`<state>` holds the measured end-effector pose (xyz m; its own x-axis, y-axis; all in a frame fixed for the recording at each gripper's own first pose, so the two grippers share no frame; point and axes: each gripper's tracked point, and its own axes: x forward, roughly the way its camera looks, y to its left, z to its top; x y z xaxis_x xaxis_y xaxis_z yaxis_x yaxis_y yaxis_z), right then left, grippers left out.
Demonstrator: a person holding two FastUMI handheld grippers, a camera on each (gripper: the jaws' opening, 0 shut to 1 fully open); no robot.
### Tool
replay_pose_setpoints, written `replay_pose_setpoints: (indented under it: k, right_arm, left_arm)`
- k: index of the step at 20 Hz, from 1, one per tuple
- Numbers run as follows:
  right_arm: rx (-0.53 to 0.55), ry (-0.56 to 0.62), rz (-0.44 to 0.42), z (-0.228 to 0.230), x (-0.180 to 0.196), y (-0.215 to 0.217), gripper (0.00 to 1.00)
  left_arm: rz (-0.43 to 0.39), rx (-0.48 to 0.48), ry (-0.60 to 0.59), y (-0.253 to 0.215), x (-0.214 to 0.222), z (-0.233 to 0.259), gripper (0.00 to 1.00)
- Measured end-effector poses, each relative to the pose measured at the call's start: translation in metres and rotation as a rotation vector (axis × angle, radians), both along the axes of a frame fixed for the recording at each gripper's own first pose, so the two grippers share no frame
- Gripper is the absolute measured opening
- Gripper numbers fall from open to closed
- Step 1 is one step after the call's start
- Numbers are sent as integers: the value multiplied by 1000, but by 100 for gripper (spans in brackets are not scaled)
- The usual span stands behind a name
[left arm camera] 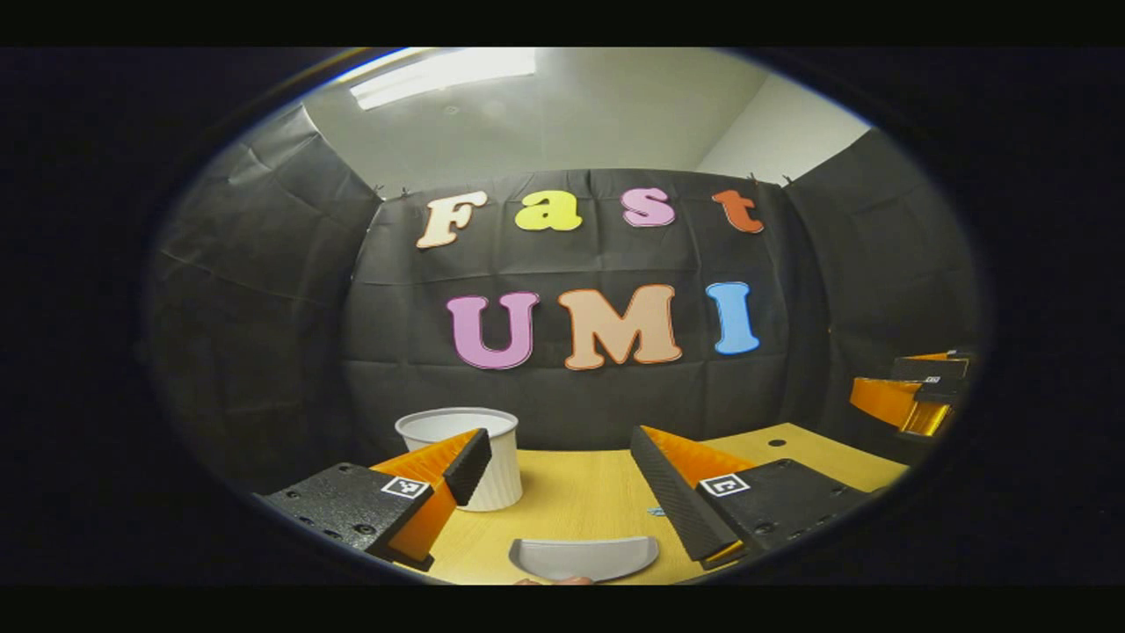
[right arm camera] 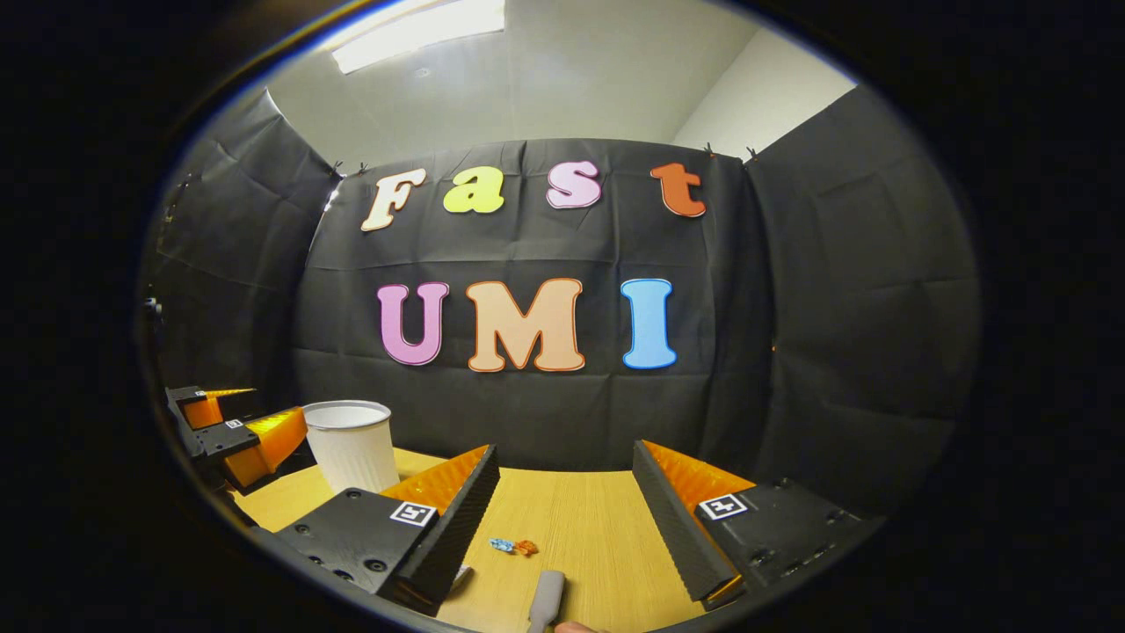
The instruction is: Pick up the small broom and dustpan from the desktop, sweep the trash into the dustpan with the broom, and then empty the trash into the garbage bin.
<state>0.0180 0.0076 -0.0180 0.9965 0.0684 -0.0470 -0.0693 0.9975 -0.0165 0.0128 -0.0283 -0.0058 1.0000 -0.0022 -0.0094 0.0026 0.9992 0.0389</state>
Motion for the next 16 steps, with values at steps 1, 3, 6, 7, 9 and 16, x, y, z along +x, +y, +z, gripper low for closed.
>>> replay_pose_setpoints:
  k: [1,3,6,7,9,16]
  right_arm:
    - [-1,2,2,-1,-1,-1,92]
    - [1,21,18,-5,-2,0,92]
    - [-5,88,58,-26,-2,-1,92]
    - [-8,110,72,-32,-3,-2,92]
    - [-9,149,108,-45,-6,-3,92]
    - [-24,279,167,-93,-12,0,92]
  left_arm:
    - [1,0,2,-1,-1,-1,95]
    - [6,-3,9,-3,-2,-2,95]
    - [15,-4,28,-9,-6,-5,95]
    - [22,4,33,-11,-8,-7,95]
    - [33,24,52,-15,-13,-13,95]
    - [11,54,215,-26,-24,-69,94]
